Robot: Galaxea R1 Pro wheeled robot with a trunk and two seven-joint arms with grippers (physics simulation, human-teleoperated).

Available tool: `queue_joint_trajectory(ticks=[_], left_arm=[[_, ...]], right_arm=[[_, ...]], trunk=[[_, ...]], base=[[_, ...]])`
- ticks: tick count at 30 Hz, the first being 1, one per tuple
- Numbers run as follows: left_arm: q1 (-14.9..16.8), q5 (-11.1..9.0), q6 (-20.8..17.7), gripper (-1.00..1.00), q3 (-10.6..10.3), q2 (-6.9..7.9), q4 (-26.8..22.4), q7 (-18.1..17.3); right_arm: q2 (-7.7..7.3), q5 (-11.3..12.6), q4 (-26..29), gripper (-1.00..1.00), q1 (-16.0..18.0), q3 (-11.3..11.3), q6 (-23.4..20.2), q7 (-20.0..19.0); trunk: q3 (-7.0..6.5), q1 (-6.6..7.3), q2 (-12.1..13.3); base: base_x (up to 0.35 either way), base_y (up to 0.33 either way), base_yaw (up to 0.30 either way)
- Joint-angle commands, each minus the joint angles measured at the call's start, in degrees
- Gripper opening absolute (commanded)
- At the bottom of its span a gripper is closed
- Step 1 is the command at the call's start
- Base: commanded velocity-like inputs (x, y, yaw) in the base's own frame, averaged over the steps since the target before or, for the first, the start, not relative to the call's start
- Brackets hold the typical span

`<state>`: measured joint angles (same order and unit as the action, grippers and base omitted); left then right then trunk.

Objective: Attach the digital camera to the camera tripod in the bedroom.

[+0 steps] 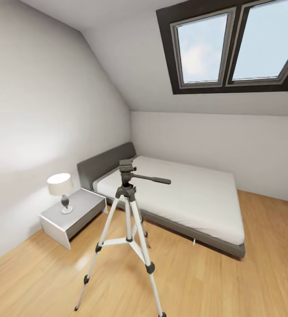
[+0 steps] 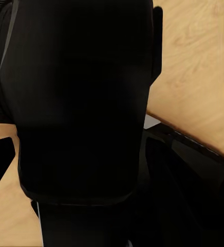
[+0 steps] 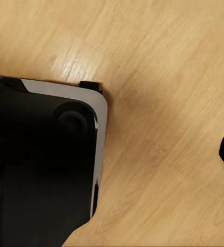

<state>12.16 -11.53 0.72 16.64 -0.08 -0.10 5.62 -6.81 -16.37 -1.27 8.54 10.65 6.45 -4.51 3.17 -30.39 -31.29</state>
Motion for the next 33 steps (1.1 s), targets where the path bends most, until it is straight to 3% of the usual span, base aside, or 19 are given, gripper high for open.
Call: queue_joint_trajectory(ticks=[1,8,26,33], left_arm=[[0.05,-0.57,0.07,-1.00,-0.14,-0.01,0.01,0.09],[0.06,-0.73,0.07,-1.00,-0.12,-0.01,-0.02,0.09],[0.03,-0.77,0.00,-1.00,-0.12,-0.01,-0.02,0.09],[0.06,-0.77,-0.01,-1.00,-0.12,-0.01,-0.02,0.10]], right_arm=[[-0.02,-0.45,-0.13,1.00,0.07,0.51,0.24,-0.14],[-0.02,-0.49,-0.13,1.00,0.07,0.54,0.15,-0.14],[-0.05,-0.51,-0.13,1.00,0.07,0.52,0.14,-0.14],[-0.05,-0.57,-0.13,1.00,0.07,0.51,0.19,-0.14]], trunk=[[0.11,-0.03,-0.10],[0.11,-0.03,-0.10],[0.11,-0.03,-0.10],[0.11,-0.03,-0.10]], base=[[0.102,-0.191,0.000],[0.043,-0.080,0.060],[0.003,-0.006,0.248],[0.000,0.000,0.065]])
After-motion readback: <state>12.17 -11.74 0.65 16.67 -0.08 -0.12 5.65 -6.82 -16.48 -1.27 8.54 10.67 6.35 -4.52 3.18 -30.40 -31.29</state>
